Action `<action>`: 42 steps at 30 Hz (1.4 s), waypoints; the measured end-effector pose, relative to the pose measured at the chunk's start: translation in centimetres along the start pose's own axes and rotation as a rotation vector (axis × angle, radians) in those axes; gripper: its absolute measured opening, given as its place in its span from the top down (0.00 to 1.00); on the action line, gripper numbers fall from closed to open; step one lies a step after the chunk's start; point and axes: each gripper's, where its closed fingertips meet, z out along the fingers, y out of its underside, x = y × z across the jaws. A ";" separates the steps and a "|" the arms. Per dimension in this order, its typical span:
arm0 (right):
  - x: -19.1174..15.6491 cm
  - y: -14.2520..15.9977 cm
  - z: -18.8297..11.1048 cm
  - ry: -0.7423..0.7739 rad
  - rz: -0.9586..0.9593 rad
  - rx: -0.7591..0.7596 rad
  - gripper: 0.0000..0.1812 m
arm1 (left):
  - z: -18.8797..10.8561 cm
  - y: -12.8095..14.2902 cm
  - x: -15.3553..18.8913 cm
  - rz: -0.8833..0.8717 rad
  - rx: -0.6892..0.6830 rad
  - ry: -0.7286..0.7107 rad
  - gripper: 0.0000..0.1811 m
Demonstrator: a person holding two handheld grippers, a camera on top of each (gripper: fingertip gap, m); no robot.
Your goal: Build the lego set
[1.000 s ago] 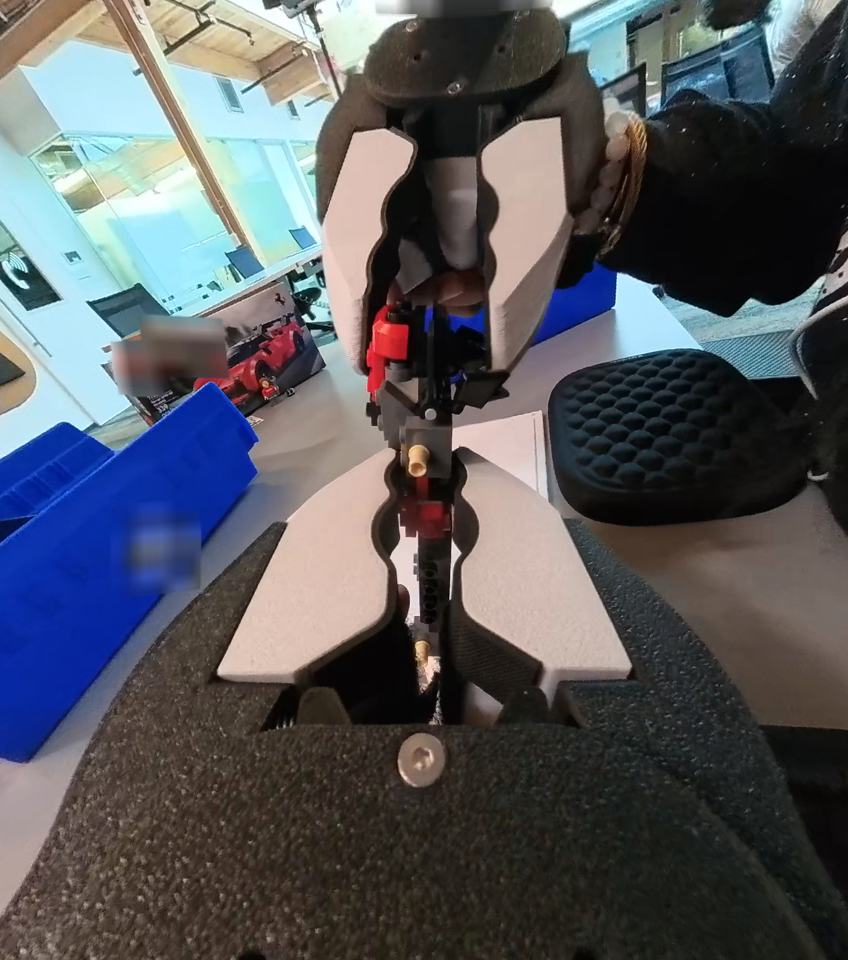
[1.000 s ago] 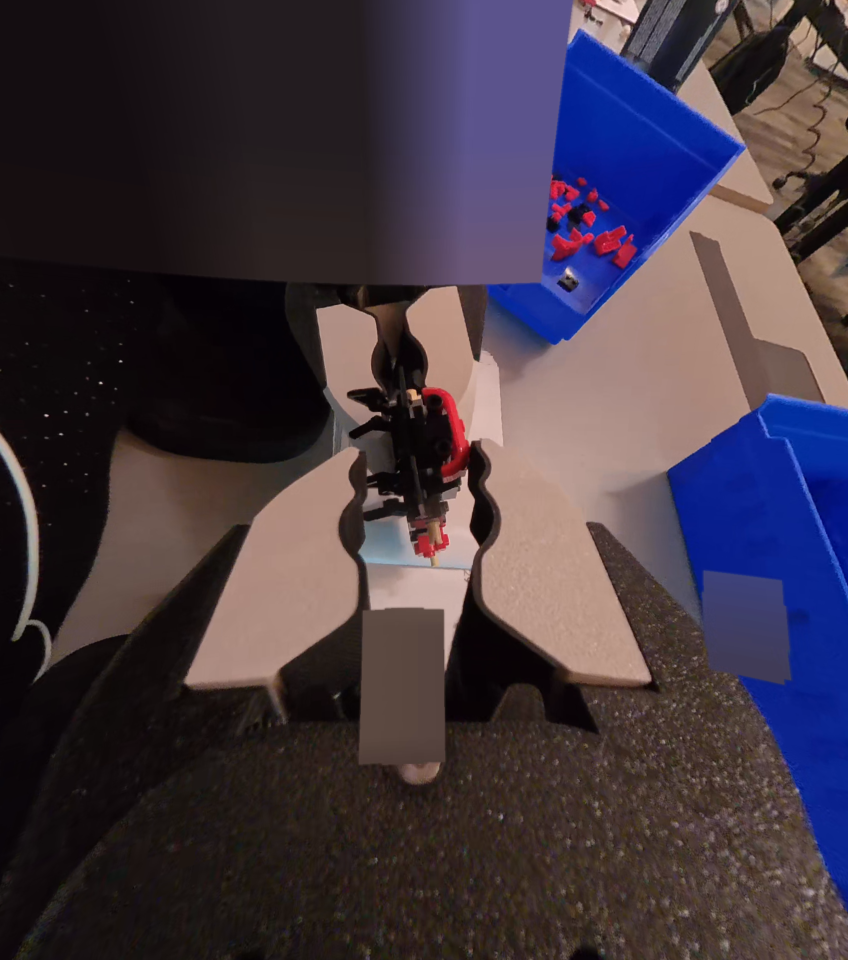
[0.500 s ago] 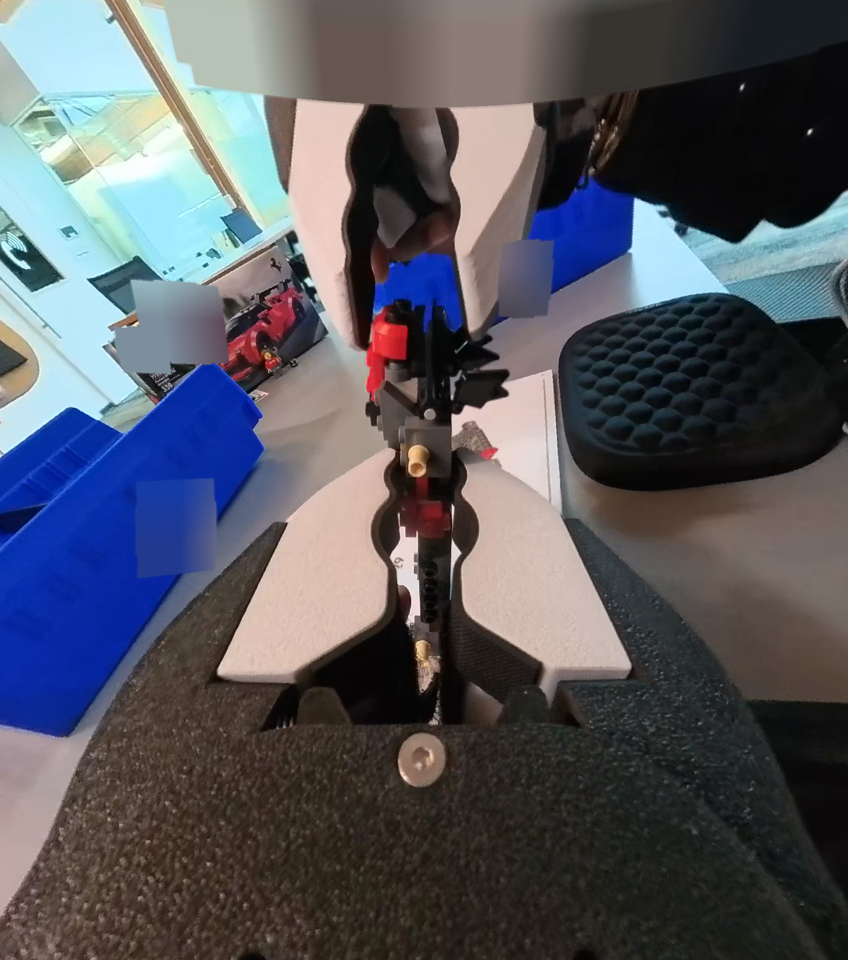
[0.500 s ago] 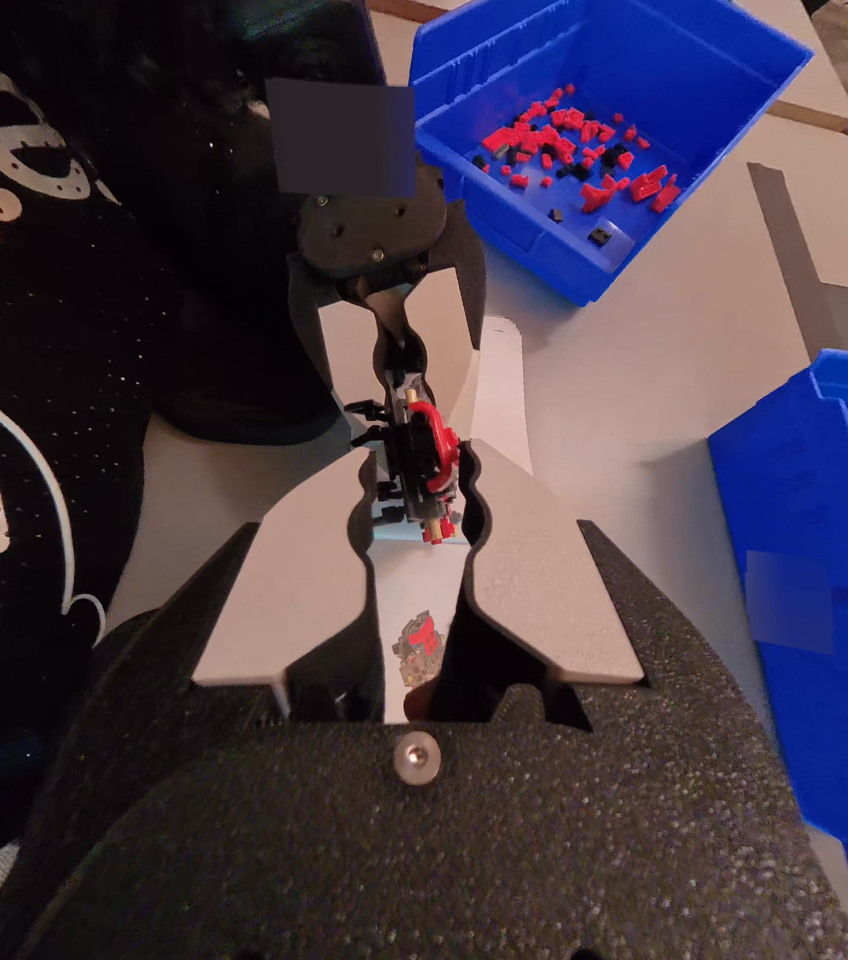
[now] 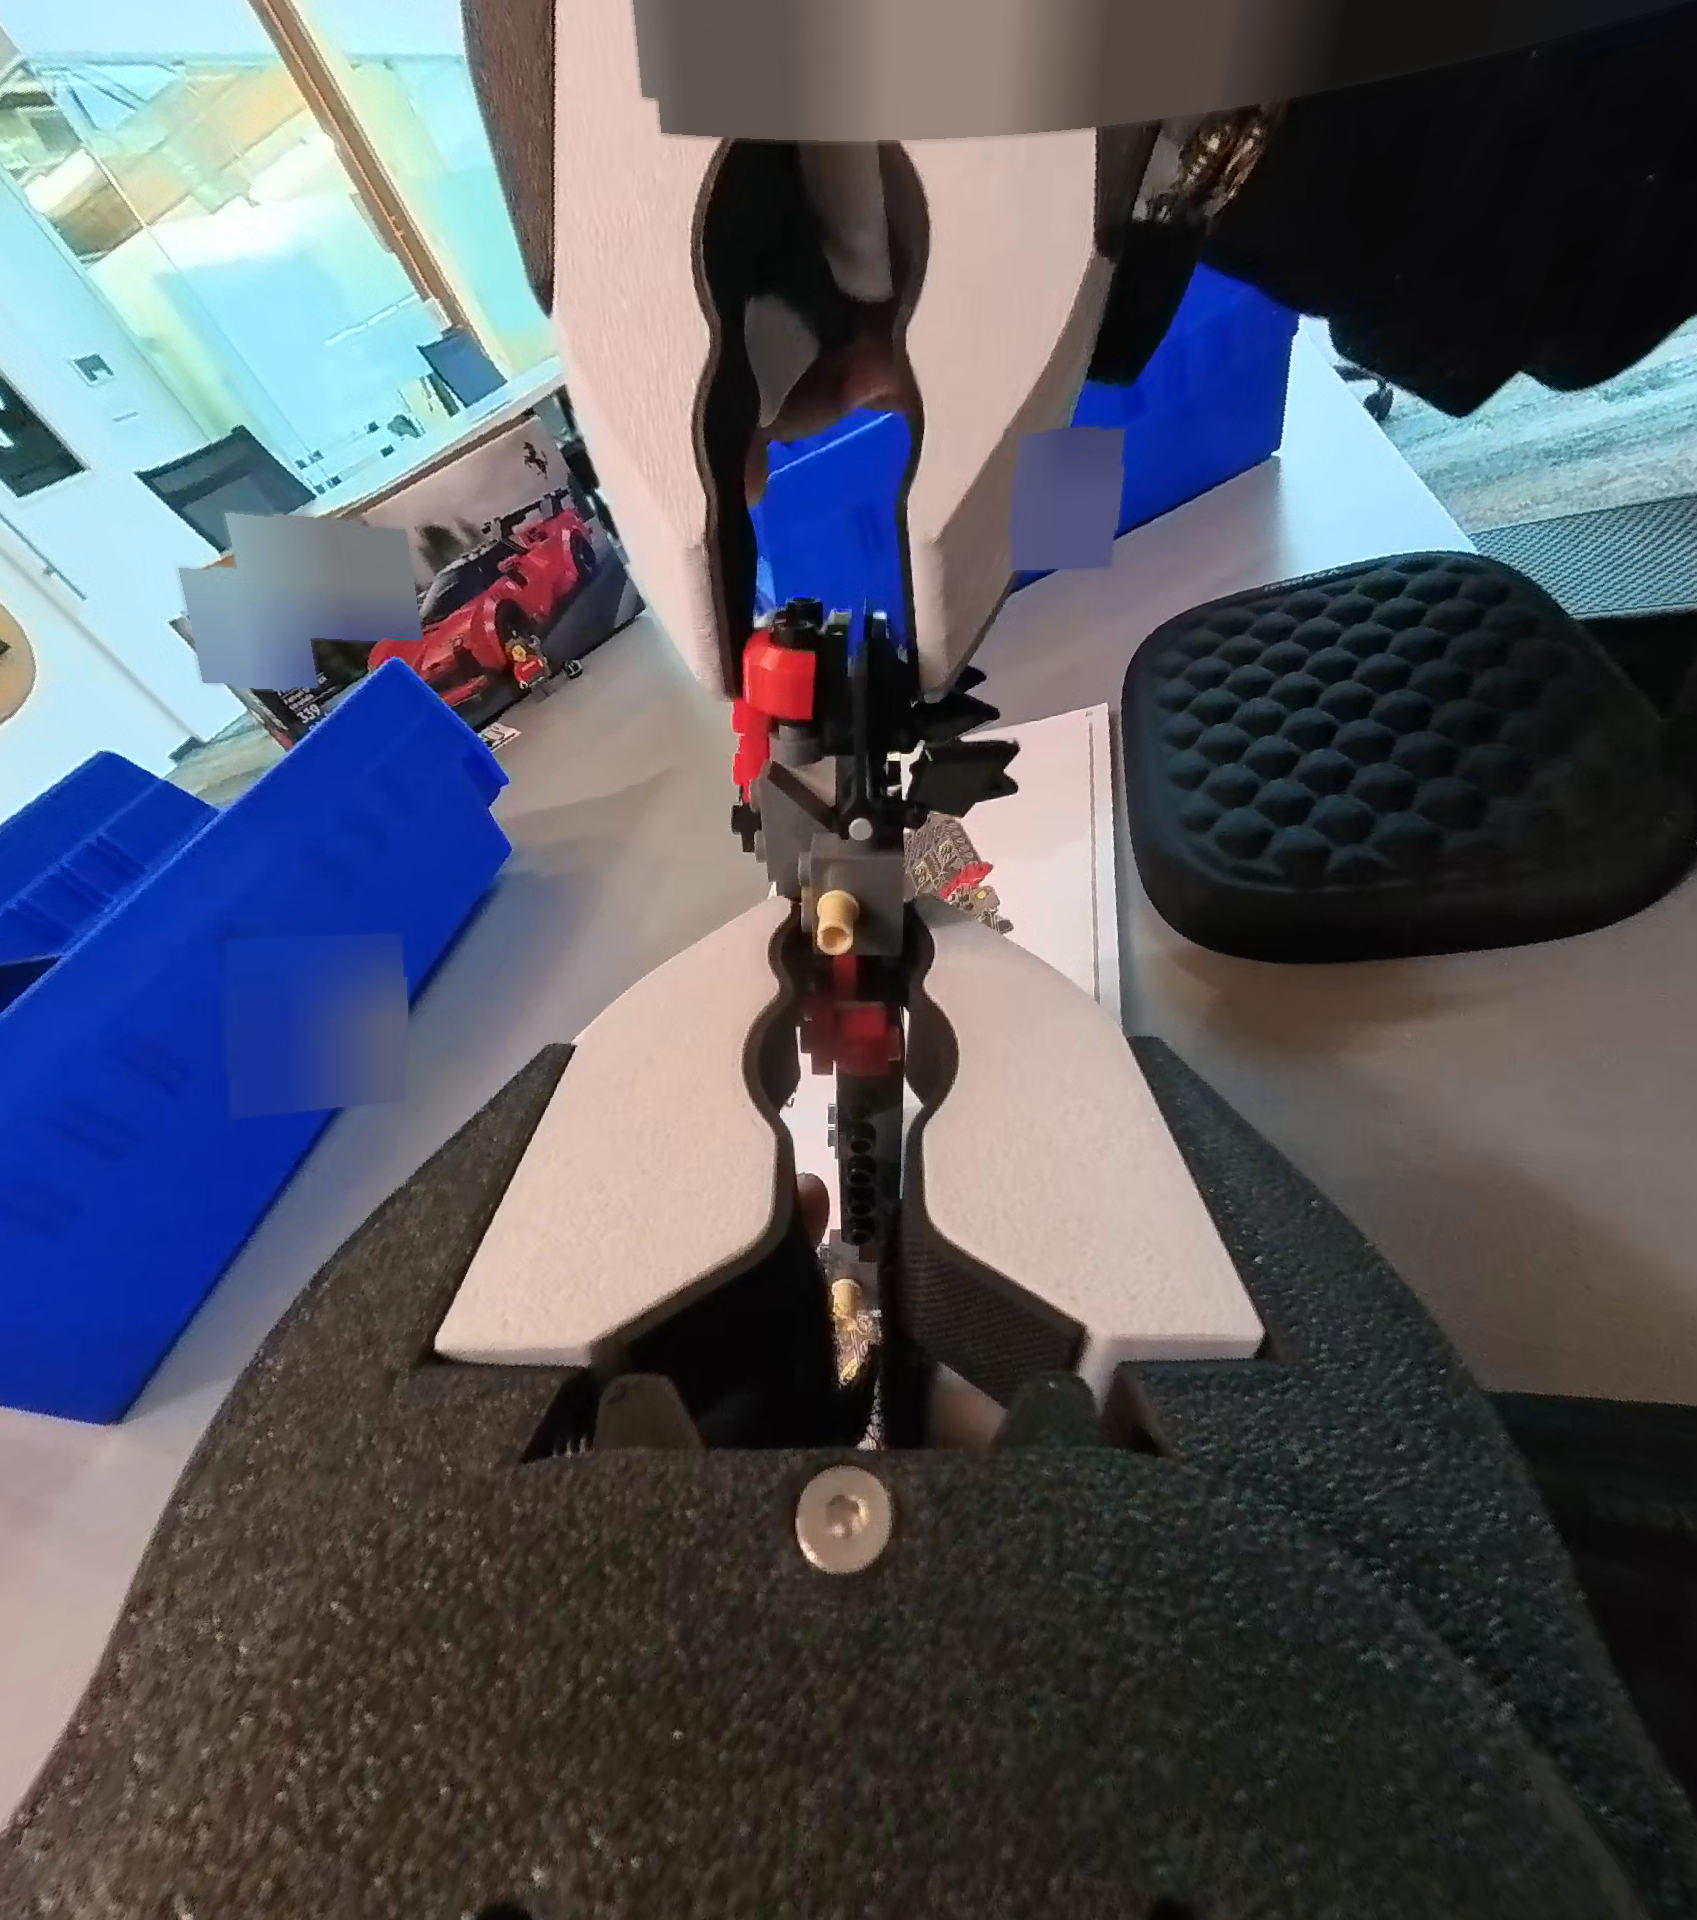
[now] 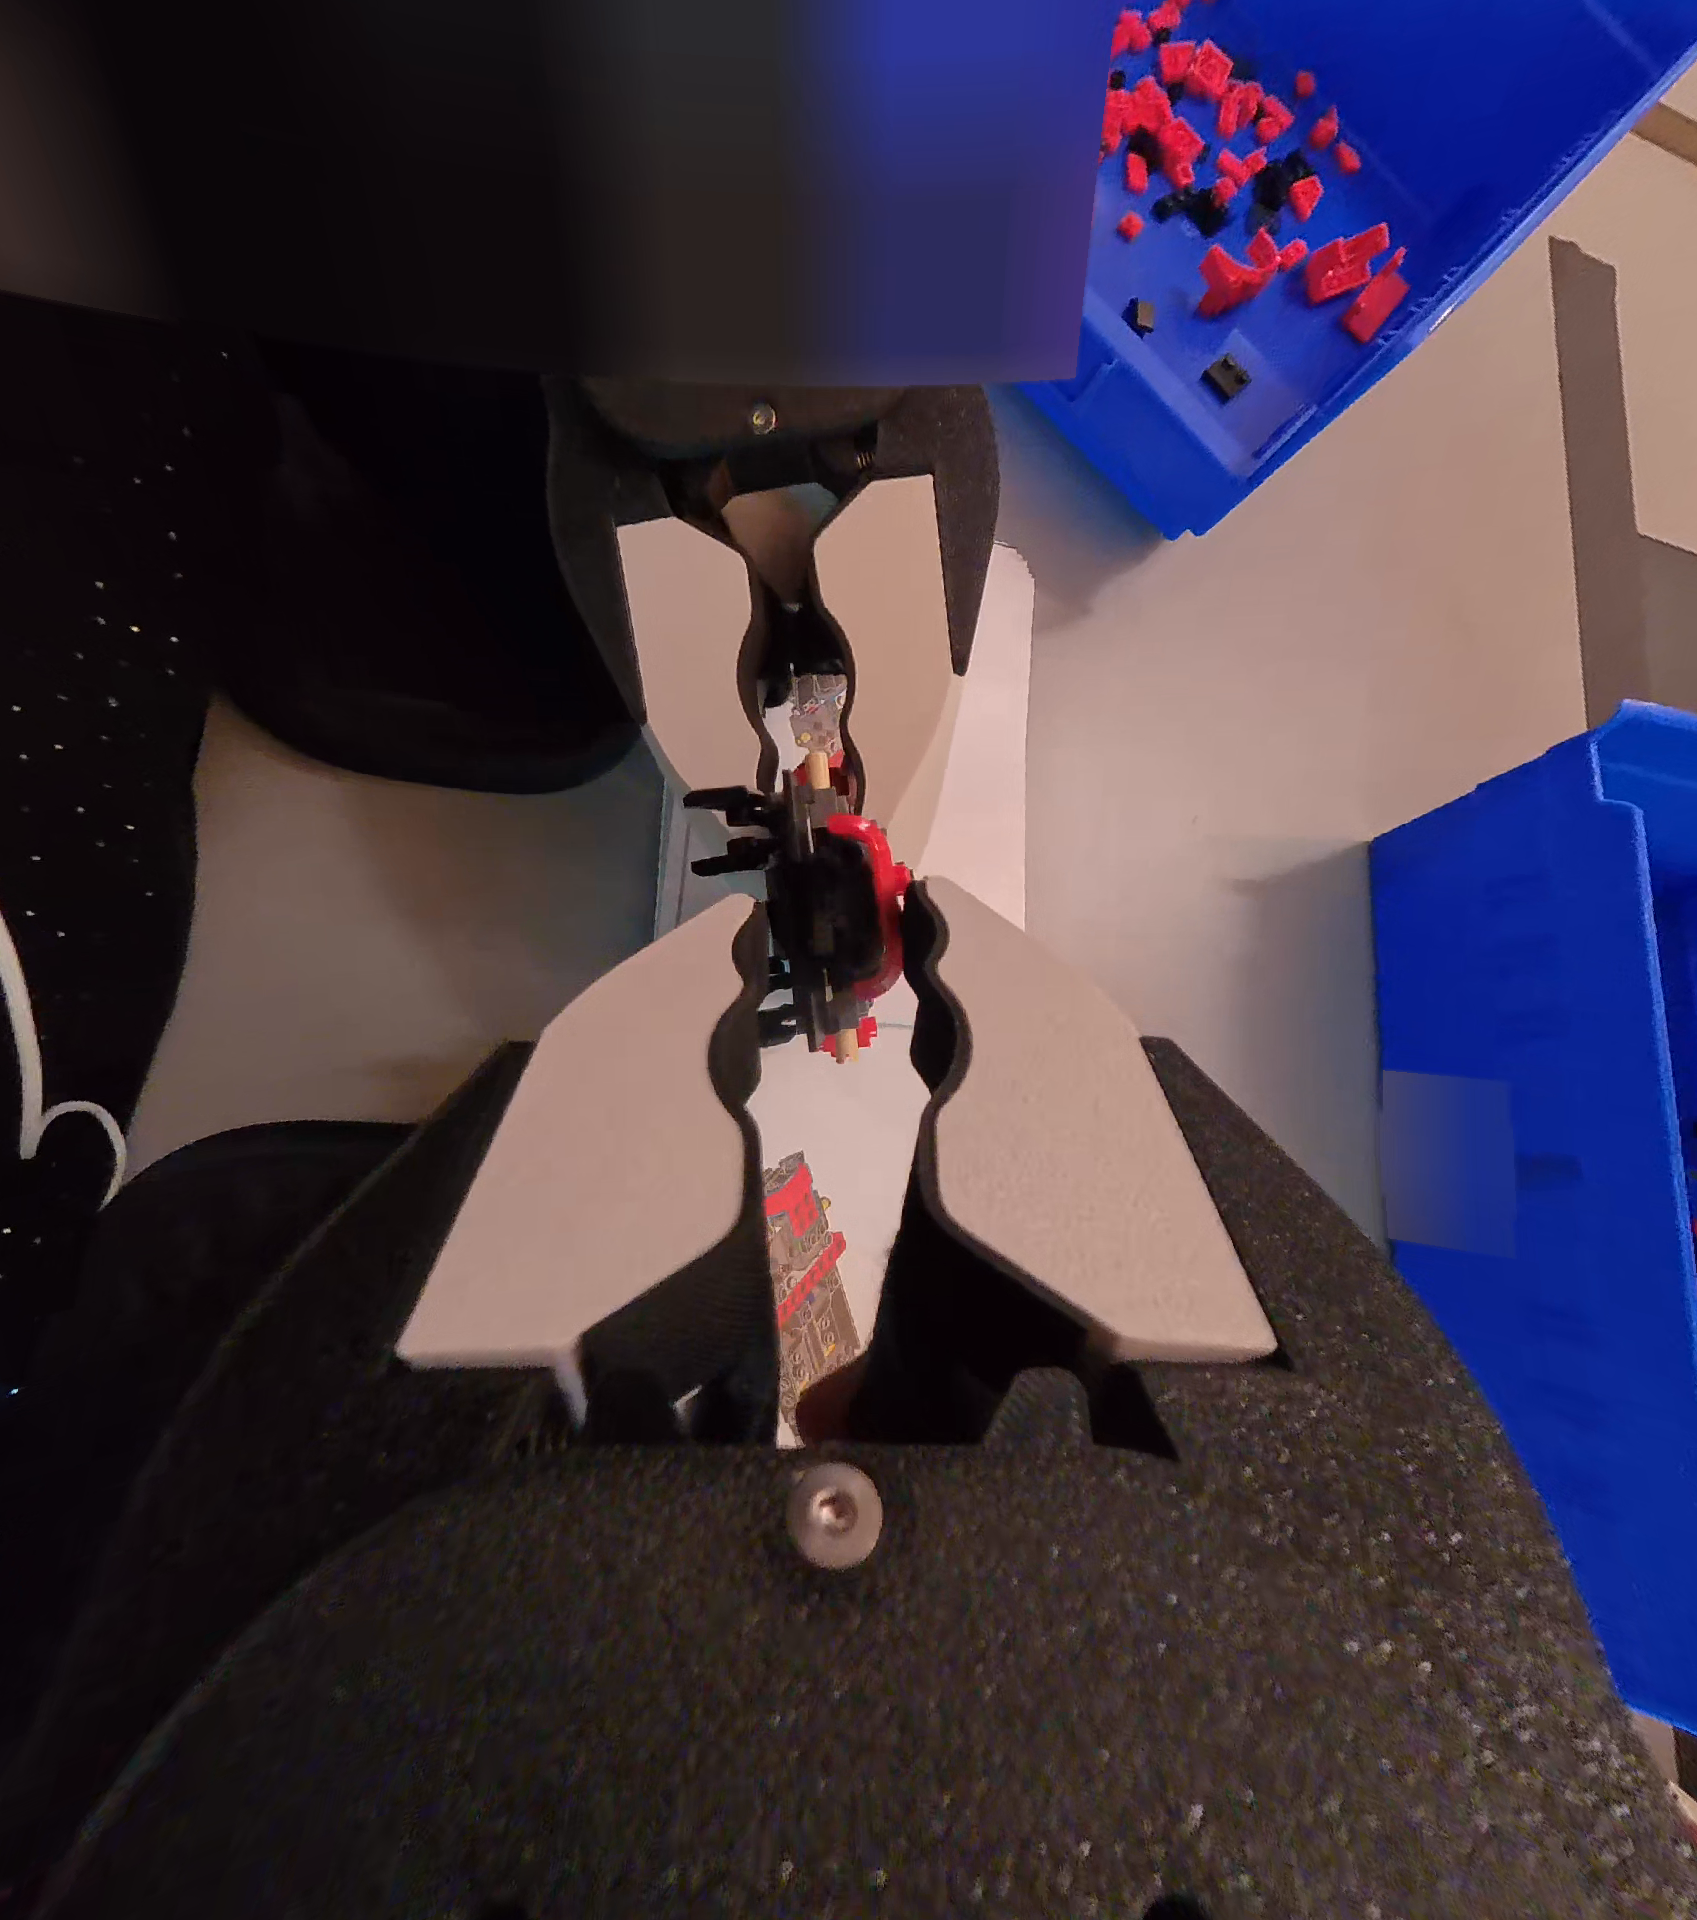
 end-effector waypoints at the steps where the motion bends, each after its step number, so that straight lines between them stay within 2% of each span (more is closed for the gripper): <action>1: 0.0 0.0 0.0 0.001 -0.001 -0.003 0.86 | 0.0 0.0 0.0 0.000 -0.004 -0.002 0.91; 19: -0.1 0.2 0.2 -0.028 0.071 -0.012 0.87 | 0.1 0.1 0.1 0.010 -0.018 -0.016 0.92; 33: -0.7 0.3 -0.1 -0.143 0.125 -0.053 0.87 | 0.3 0.1 0.4 0.079 -0.045 -0.019 0.92; 36: -1.0 0.3 -0.3 -0.175 0.091 -0.078 0.82 | 0.3 0.1 0.3 0.098 -0.063 -0.026 0.91; 42: -0.4 0.7 0.2 -0.127 0.008 -0.115 0.78 | 0.3 0.2 0.3 0.096 -0.068 -0.021 0.91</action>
